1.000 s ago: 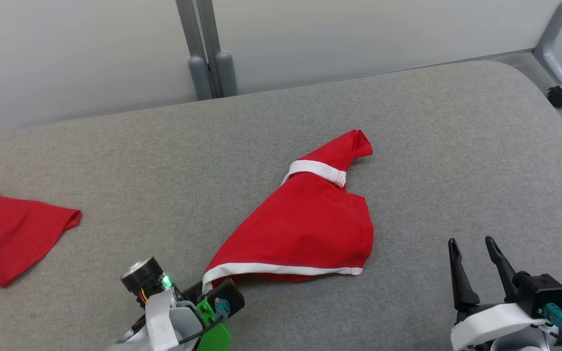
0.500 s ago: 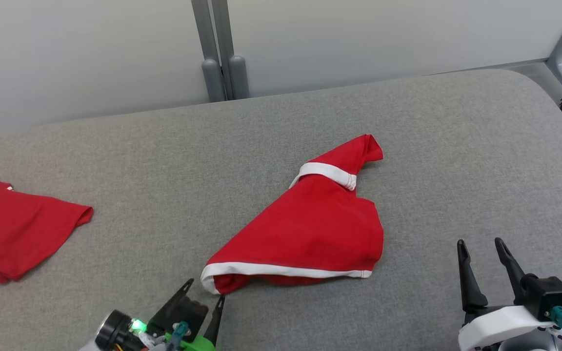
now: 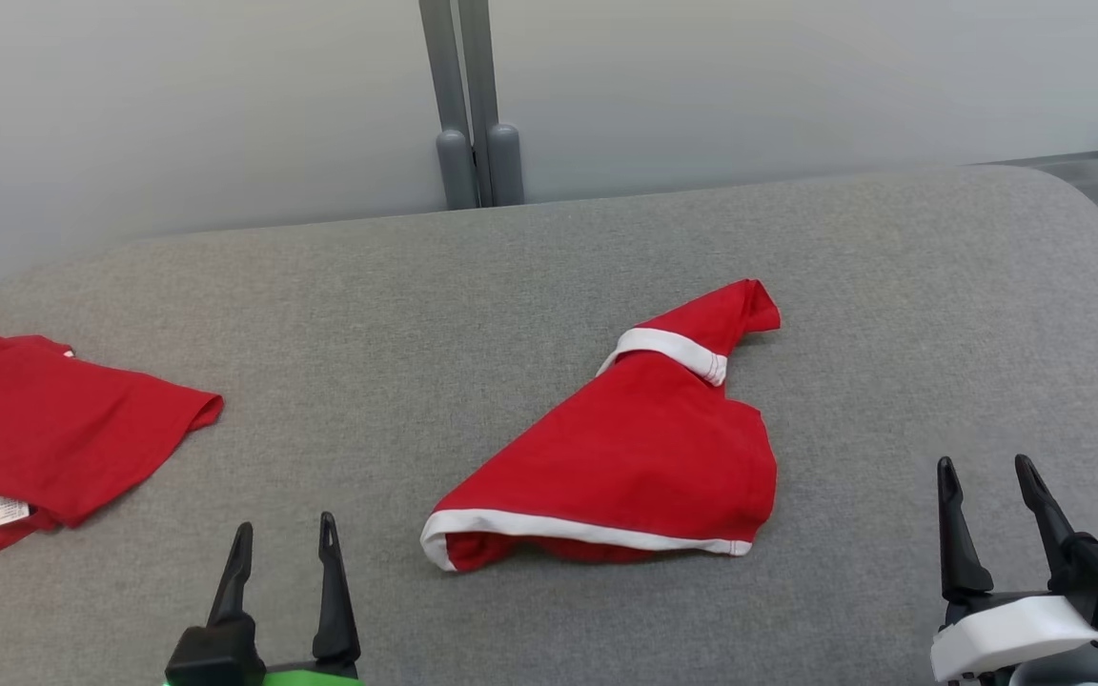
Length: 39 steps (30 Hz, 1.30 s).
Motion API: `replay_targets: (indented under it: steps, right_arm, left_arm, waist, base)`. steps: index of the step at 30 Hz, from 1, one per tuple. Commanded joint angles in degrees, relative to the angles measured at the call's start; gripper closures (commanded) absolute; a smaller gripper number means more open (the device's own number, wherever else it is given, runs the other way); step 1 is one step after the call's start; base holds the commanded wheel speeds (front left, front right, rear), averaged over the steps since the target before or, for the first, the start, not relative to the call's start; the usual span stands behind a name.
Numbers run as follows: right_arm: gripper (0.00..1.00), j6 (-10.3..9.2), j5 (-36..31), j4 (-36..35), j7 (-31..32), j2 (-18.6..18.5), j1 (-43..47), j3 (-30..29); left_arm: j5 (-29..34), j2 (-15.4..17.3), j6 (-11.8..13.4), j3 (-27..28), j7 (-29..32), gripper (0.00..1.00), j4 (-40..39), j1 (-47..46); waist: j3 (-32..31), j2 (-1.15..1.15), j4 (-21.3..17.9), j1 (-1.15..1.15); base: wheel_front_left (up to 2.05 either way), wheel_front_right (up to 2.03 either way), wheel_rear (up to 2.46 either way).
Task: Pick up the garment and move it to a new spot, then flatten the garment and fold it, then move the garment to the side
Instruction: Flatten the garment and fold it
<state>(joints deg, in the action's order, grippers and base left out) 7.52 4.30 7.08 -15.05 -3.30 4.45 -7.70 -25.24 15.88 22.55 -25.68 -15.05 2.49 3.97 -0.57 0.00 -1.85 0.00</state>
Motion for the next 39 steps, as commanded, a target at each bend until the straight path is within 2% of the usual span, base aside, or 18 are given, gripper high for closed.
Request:
replay_targets:
  steps: [1,4,10,16,20,23,25,28,34,39]
  right_arm:
    - [0.00,-0.06,-0.2,-0.3,-0.2,-0.2,0.4,0.0]
    - [0.00,-0.06,-0.3,-0.5,-0.2,-0.1,0.4,0.2]
    - [0.00,-0.06,-1.0,0.4,-0.2,-0.2,0.9,1.8]
    - [0.00,-0.06,-0.7,1.9,-0.2,-0.1,1.1,3.7]
    - [0.00,-0.06,1.3,1.2,-0.2,0.0,-0.9,5.7]
    - [0.00,-0.06,3.8,4.4,-0.2,0.2,-1.7,10.2]
    - [0.00,-0.06,5.1,8.8,0.2,-1.0,-3.7,14.7]
    - [0.00,-0.08,8.1,14.9,4.5,-2.5,-6.9,19.3]
    - [0.00,-0.07,9.2,22.2,8.4,-3.3,-10.1,18.8]
    - [0.00,-0.07,9.4,25.2,10.2,-3.3,-10.8,18.7]
  left_arm:
    - [2.2,-1.2,-1.1,2.4,-0.1,0.00,-1.4,2.4]
    - [6.4,-4.2,-3.8,7.7,-0.1,0.00,-3.5,5.1]
    - [10.5,-9.1,-11.6,15.9,-0.1,0.00,-1.6,8.2]
    - [13.2,-11.5,-18.4,20.9,-0.1,0.00,0.5,7.5]
    - [14.3,-12.5,-20.8,22.4,-0.1,0.00,0.8,6.7]
    - [14.8,-12.7,-21.9,22.7,-0.1,0.00,0.9,6.5]
    - [15.0,-12.9,-22.5,22.5,-0.1,0.00,1.4,6.3]
    - [14.4,-12.9,-22.7,21.4,-0.1,0.00,2.3,5.9]
    - [12.6,-12.9,-21.0,19.4,-0.1,0.00,2.4,6.0]
    - [12.7,-12.9,-20.9,19.3,-0.1,0.00,2.5,6.3]
  waist:
    - [-0.5,0.00,0.8,0.00]
    - [-0.8,0.00,1.4,0.00]
    - [-1.1,0.00,2.1,0.00]
    - [-1.0,0.00,2.8,0.00]
    - [-0.7,0.00,3.3,0.00]
    - [-0.4,0.00,3.9,0.00]
    - [-0.2,0.00,4.5,0.00]
    - [0.0,0.00,5.4,0.00]
    - [0.3,0.00,7.3,0.00]
    - [0.8,0.00,8.0,0.00]
  base:
    - [0.00,0.00,0.00]
    - [0.00,0.00,0.00]
    - [0.00,0.00,0.00]
    - [0.00,0.00,0.00]
    - [0.00,0.00,0.00]
    - [0.00,0.00,0.00]
    - [0.00,0.00,0.00]
    - [0.00,0.00,0.00]
    - [0.00,0.00,0.00]
    - [0.00,0.00,0.00]
